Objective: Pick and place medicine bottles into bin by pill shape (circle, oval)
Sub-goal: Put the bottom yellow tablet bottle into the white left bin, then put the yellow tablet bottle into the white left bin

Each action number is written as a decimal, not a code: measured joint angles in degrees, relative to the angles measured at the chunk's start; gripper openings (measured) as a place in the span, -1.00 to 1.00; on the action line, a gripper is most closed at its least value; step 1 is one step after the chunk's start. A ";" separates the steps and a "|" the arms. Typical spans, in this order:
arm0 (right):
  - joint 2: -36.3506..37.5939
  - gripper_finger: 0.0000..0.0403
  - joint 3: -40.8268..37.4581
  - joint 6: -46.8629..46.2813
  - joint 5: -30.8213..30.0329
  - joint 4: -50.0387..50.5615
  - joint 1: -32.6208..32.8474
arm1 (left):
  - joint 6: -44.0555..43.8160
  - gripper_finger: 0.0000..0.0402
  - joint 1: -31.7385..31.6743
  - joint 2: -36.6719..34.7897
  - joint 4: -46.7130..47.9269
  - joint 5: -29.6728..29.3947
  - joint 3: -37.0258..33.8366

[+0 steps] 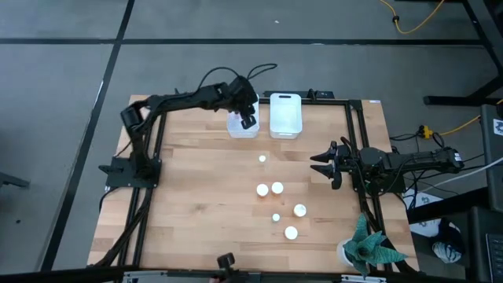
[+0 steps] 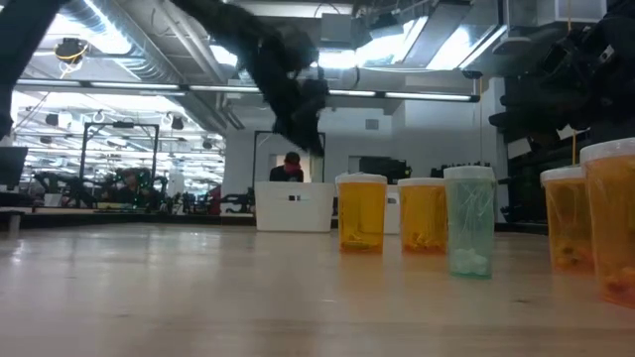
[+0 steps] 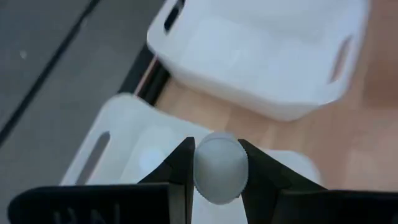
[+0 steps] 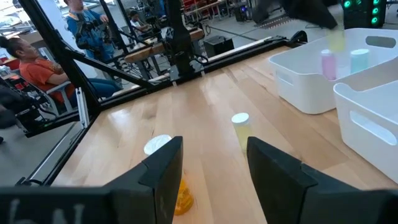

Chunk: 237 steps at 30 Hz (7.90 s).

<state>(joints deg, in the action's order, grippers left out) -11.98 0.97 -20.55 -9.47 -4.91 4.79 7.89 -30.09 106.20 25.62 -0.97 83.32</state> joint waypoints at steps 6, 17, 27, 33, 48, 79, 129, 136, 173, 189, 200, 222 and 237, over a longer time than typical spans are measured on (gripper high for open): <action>-0.01 -0.10 0.00 1.14 0.02 0.33 0.01 | -1.00 -0.61 -1.31 5.72 1.70 3.60 -0.01; 0.00 -0.10 0.00 1.32 0.01 0.33 0.00 | 0.04 -0.61 -1.24 10.22 -2.20 3.49 0.00; -0.01 -0.10 0.00 1.30 0.02 0.39 0.01 | 0.17 -0.39 -1.24 10.22 -2.04 3.47 0.00; -0.01 -0.10 0.00 1.13 0.00 0.44 0.01 | -0.25 -0.25 -1.24 10.22 -2.09 3.45 0.00; 0.01 -0.10 0.00 1.10 0.00 0.52 -0.01 | 0.30 -0.20 -0.96 10.22 7.89 2.95 11.57; -0.02 -0.10 0.00 -0.03 0.02 1.12 0.00 | 1.90 -0.22 20.90 -0.71 41.83 1.84 -0.02; -0.01 -0.10 0.00 -0.23 0.02 2.23 0.01 | 3.25 0.18 22.87 -2.30 -25.88 -1.49 -23.25; -0.01 -0.10 0.00 -0.24 0.02 2.24 0.00 | 3.27 0.18 22.87 -0.59 -29.58 -1.49 -23.30; 0.03 -0.10 0.00 -0.28 0.02 2.27 0.00 | 2.70 -0.10 22.87 3.36 -35.44 -1.49 -23.34; 0.01 -0.10 0.00 -0.37 0.02 2.69 0.01 | 2.33 -0.50 18.89 -13.04 -24.83 -2.14 -20.54; 0.01 -0.10 0.00 -0.38 0.02 2.71 0.01 | 4.28 -0.50 4.86 -22.71 -11.91 -3.16 -20.50; -0.01 -0.10 0.00 -1.60 0.02 3.15 0.01 | 4.74 -0.50 -2.58 -2.28 -19.97 6.42 -20.58; -0.01 -0.10 0.00 -1.65 0.02 3.39 0.00 | 4.72 -0.36 -2.79 -2.33 -18.78 6.14 -20.58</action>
<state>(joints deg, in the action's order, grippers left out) -11.99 0.97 -22.20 -9.45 -1.52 4.79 12.61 -32.88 103.88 6.84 5.17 62.74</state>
